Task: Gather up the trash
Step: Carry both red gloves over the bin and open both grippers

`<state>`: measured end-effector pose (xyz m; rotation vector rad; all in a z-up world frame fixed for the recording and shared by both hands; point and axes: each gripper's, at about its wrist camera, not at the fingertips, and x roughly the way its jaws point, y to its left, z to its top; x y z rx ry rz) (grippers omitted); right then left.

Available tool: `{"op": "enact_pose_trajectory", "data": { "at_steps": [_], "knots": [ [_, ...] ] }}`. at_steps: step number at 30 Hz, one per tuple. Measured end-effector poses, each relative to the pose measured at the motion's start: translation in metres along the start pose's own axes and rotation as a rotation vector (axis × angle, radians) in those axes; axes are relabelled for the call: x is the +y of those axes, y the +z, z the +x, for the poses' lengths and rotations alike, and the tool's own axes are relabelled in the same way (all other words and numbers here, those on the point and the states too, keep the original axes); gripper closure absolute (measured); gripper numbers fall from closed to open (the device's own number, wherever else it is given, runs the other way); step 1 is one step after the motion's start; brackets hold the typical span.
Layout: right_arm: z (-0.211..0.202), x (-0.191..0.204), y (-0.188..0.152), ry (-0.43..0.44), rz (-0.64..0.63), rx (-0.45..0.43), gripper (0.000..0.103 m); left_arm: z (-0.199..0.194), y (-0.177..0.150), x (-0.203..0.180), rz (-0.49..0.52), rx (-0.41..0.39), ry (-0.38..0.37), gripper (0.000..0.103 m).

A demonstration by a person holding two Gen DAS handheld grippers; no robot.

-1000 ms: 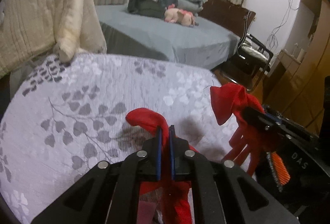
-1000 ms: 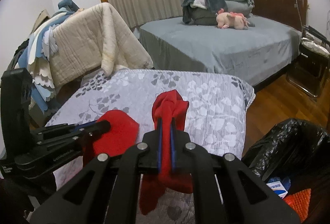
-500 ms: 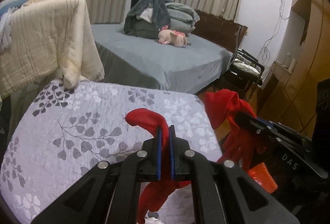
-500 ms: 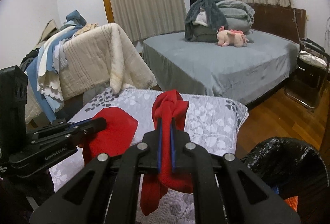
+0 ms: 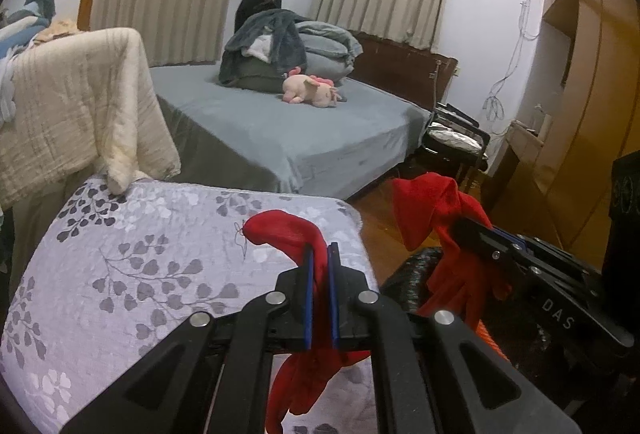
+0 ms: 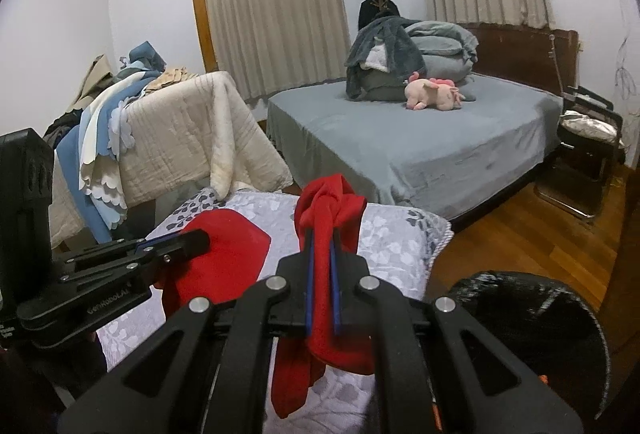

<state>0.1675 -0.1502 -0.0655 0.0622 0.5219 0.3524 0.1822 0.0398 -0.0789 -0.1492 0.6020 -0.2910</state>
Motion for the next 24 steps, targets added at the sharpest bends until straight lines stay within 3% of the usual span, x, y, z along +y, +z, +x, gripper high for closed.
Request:
{"op": "enact_pose_trajectory", "data": {
  "at_steps": [24],
  "knots": [
    [-0.089,-0.106,-0.029,-0.237,0.089,-0.024,0.095,0.026,-0.012,-0.130,0.116,0.042,-0.207,0.097]
  ]
}}
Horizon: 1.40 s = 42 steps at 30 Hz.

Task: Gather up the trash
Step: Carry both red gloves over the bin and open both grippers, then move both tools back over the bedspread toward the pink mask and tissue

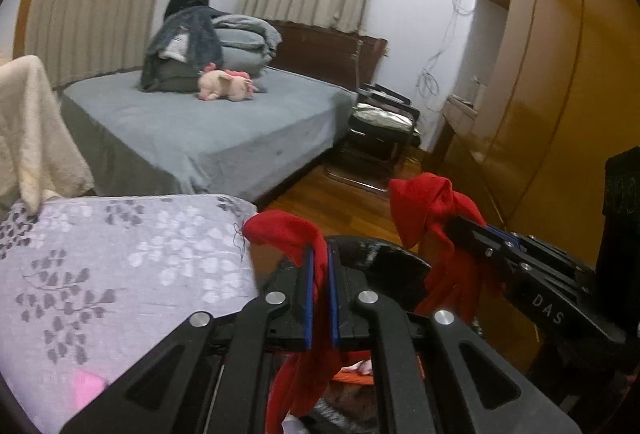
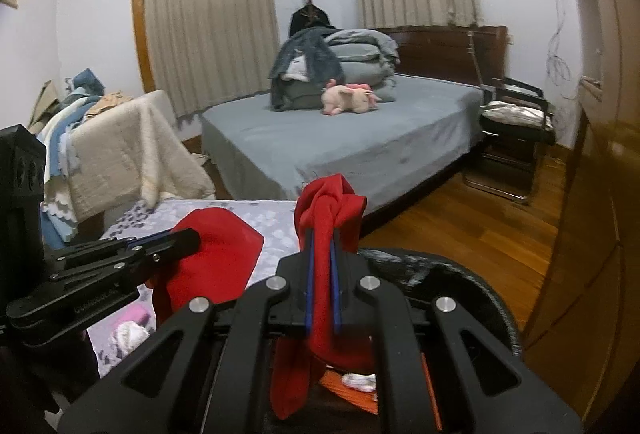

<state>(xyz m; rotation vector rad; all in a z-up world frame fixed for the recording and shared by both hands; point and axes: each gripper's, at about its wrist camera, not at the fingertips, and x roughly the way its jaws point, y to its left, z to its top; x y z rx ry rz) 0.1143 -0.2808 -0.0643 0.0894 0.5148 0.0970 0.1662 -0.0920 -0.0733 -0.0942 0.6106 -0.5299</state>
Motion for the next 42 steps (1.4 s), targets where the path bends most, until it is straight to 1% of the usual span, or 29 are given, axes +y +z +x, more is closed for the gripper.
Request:
{"op": "enact_pose_trajectory", "data": {
  "at_steps": [3,9,15,22,24,25,26,27,28,29,31,32,33,34,35,36,38,39,42],
  "knots": [
    [-0.001,-0.013,-0.004,-0.029,0.007,0.007,0.095,0.013,-0.002,-0.015,0.018,0.017,-0.026,0.097],
    [0.005,-0.038,-0.015,-0.077,0.028,0.032,0.095,0.038,-0.007,-0.039,0.044,0.045,-0.056,0.097],
    [0.015,-0.055,-0.028,-0.099,0.041,0.069,0.095,0.061,-0.013,-0.057,0.075,0.076,-0.074,0.097],
    [0.025,-0.066,-0.040,-0.109,0.048,0.100,0.094,0.080,-0.015,-0.065,0.090,0.099,-0.076,0.097],
    [0.026,-0.068,-0.042,-0.117,0.048,0.105,0.083,0.084,-0.016,-0.065,0.087,0.107,-0.082,0.094],
    [0.027,-0.070,-0.043,-0.123,0.049,0.108,0.081,0.086,-0.016,-0.063,0.080,0.110,-0.079,0.092],
    [0.027,-0.071,-0.044,-0.129,0.052,0.111,0.073,0.087,-0.017,-0.062,0.074,0.113,-0.083,0.084],
    [0.027,-0.073,-0.045,-0.136,0.057,0.111,0.064,0.087,-0.018,-0.062,0.071,0.116,-0.083,0.074],
    [0.026,-0.074,-0.046,-0.141,0.062,0.108,0.061,0.087,-0.018,-0.062,0.070,0.116,-0.080,0.069],
    [0.026,-0.075,-0.046,-0.143,0.064,0.106,0.058,0.086,-0.018,-0.061,0.070,0.113,-0.076,0.061],
    [0.024,-0.076,-0.047,-0.158,0.063,0.101,0.049,0.084,-0.018,-0.058,0.068,0.106,-0.067,0.055],
    [0.022,-0.077,-0.047,-0.165,0.063,0.096,0.037,0.082,-0.018,-0.055,0.066,0.101,-0.059,0.048],
    [0.020,-0.076,-0.047,-0.172,0.062,0.089,0.028,0.078,-0.017,-0.052,0.066,0.091,-0.045,0.040],
    [0.018,-0.075,-0.046,-0.178,0.060,0.082,0.025,0.075,-0.017,-0.050,0.065,0.082,-0.034,0.036],
    [0.016,-0.074,-0.046,-0.185,0.055,0.074,0.016,0.071,-0.016,-0.046,0.063,0.071,-0.021,0.030],
    [0.014,-0.073,-0.046,-0.189,0.050,0.065,0.012,0.066,-0.016,-0.043,0.059,0.065,-0.014,0.026],
    [0.010,-0.070,-0.044,-0.178,0.045,0.054,0.011,0.057,-0.016,-0.035,0.053,0.053,0.009,0.019],
    [0.008,-0.068,-0.042,-0.167,0.046,0.052,0.008,0.052,-0.016,-0.030,0.051,0.044,0.028,0.017],
    [0.004,-0.058,-0.038,-0.138,0.047,0.040,0.007,0.034,-0.015,-0.014,0.040,0.024,0.068,0.011]
  ]
}}
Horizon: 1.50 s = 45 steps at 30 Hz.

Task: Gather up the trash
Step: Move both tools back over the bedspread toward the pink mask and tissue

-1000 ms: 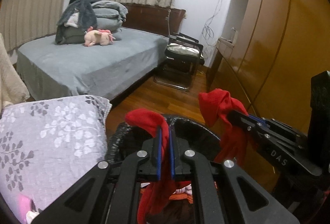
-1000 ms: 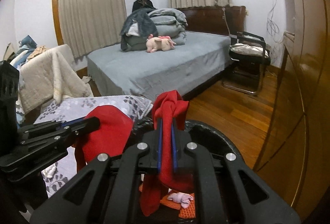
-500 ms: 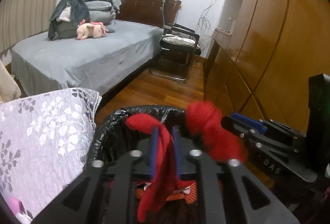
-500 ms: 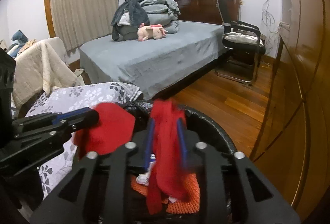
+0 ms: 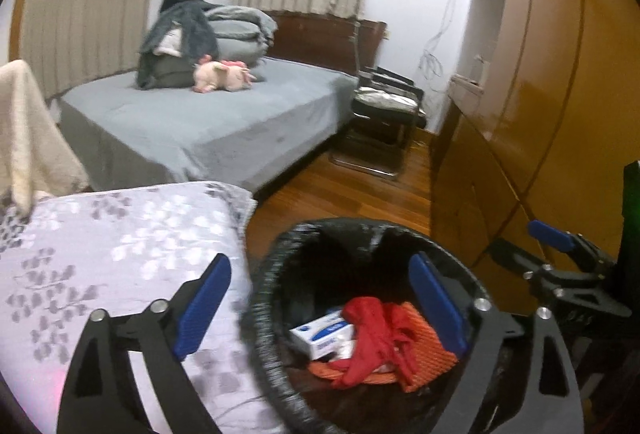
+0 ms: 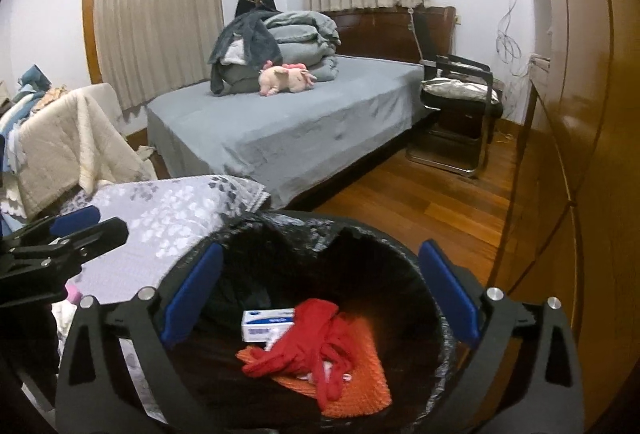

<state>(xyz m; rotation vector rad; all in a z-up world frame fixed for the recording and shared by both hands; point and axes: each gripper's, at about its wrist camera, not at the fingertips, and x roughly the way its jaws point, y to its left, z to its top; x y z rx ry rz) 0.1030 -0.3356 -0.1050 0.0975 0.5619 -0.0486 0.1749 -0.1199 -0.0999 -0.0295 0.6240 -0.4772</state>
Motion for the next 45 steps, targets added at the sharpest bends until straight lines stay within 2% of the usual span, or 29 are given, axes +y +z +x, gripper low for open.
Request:
{"op": "enact_pose_trajectory", "data": {
  "at_steps": [3,10,23,29,35,45],
  "knots": [
    [-0.004,0.014,0.004,0.032,-0.004,-0.006,0.006,-0.019,-0.001,0.016,-0.010,-0.020,0.042,0.007],
    [-0.007,0.064,0.011,0.115,-0.053,-0.005,0.005,-0.061,-0.007,0.050,-0.038,-0.053,0.128,0.006],
    [-0.011,0.165,0.007,0.269,-0.144,-0.013,0.005,-0.130,-0.046,0.128,-0.138,-0.085,0.294,0.006],
    [-0.007,0.205,-0.004,0.323,-0.171,-0.013,0.005,-0.154,-0.066,0.159,-0.163,-0.088,0.365,0.006],
    [0.005,0.242,-0.024,0.369,-0.199,0.032,0.005,-0.169,-0.090,0.188,-0.185,-0.071,0.419,0.006],
    [0.030,0.289,-0.066,0.372,-0.228,0.084,0.006,-0.173,-0.122,0.227,-0.225,-0.029,0.456,0.007]
  ]
}}
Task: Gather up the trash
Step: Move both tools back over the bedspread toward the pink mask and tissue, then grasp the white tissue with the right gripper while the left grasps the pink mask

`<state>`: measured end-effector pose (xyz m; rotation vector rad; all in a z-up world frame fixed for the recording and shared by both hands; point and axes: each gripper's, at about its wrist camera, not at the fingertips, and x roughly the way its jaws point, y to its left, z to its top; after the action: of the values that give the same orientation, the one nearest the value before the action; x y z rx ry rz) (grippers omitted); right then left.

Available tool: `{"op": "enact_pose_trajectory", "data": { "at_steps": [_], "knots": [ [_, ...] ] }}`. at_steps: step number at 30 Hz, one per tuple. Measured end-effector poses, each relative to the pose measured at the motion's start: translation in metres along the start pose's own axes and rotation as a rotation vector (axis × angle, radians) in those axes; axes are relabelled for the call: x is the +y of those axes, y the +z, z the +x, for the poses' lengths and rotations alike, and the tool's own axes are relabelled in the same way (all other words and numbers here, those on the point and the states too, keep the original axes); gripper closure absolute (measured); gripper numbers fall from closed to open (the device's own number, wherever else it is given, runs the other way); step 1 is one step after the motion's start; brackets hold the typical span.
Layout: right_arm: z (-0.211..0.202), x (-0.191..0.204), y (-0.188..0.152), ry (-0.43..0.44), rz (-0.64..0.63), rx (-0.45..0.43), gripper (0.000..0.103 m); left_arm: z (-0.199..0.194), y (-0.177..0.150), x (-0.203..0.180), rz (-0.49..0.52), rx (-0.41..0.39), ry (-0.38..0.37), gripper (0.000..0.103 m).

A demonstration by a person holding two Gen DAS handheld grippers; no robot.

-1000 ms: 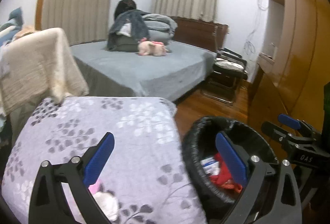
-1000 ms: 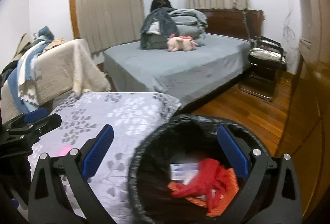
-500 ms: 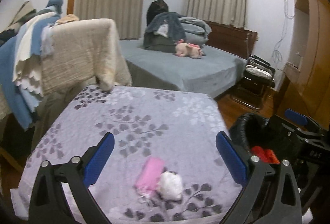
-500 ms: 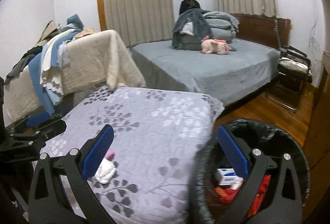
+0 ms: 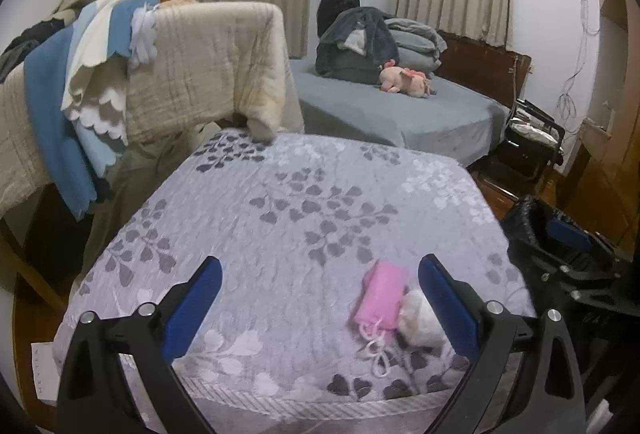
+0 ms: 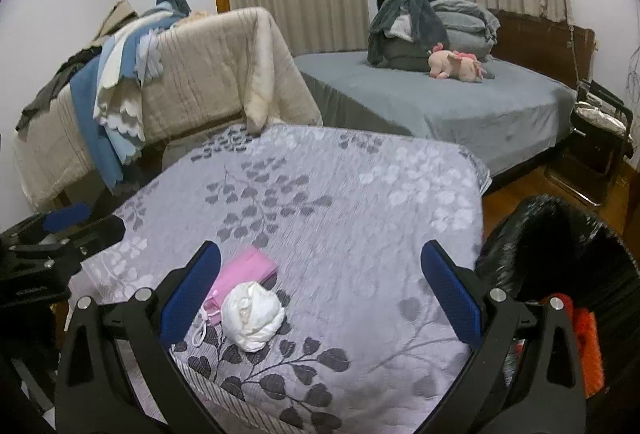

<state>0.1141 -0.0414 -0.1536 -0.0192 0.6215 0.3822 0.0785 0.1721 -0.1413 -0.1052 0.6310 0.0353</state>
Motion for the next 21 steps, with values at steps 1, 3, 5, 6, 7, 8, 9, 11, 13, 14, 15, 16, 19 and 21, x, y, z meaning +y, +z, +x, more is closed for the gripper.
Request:
{"op": "enact_pose_trajectory", "data": {
  "at_steps": [1,3,5,6,7,8,9,11,13,14,15,16,19,21],
  "knots": [
    [0.006,0.004,-0.004,0.002,0.001,0.010,0.006,0.002,-0.002,0.003,-0.004,0.006,0.002,0.007],
    [0.013,0.010,-0.008,0.013,-0.004,0.025,0.006,0.006,-0.007,0.010,-0.016,0.017,0.005,0.007],
    [0.021,0.019,-0.013,0.016,-0.028,0.038,0.006,0.010,-0.009,0.015,-0.026,0.025,0.008,0.007],
    [0.023,0.022,-0.015,0.018,-0.035,0.042,0.006,0.012,-0.010,0.018,-0.030,0.030,0.008,0.007],
    [0.027,0.025,-0.017,0.021,-0.038,0.049,0.006,0.014,-0.011,0.020,-0.032,0.032,0.008,0.007],
    [0.031,0.027,-0.020,0.026,-0.039,0.059,0.006,0.015,-0.012,0.022,-0.034,0.035,0.009,0.007],
    [0.034,0.029,-0.022,0.026,-0.039,0.066,0.006,0.017,-0.012,0.024,-0.036,0.039,0.010,0.007],
    [0.040,0.033,-0.025,0.027,-0.042,0.081,0.010,0.019,-0.012,0.027,-0.038,0.042,0.009,0.007],
    [0.046,0.036,-0.028,0.031,-0.046,0.104,0.017,0.021,-0.012,0.030,-0.037,0.042,0.009,0.007],
    [0.048,0.037,-0.030,0.034,-0.047,0.113,0.022,0.021,-0.012,0.031,-0.036,0.042,0.010,0.007],
    [0.050,0.038,-0.031,0.037,-0.049,0.123,0.024,0.022,-0.012,0.032,-0.037,0.042,0.010,0.007],
    [0.052,0.039,-0.032,0.045,-0.049,0.130,0.026,0.022,-0.012,0.033,-0.038,0.043,0.010,0.007],
    [0.057,0.043,-0.036,0.069,-0.058,0.162,0.038,0.023,-0.011,0.035,-0.044,0.045,0.009,0.007],
    [0.060,0.044,-0.038,0.089,-0.052,0.185,0.049,0.025,-0.011,0.036,-0.050,0.047,0.008,0.007]
  ]
}}
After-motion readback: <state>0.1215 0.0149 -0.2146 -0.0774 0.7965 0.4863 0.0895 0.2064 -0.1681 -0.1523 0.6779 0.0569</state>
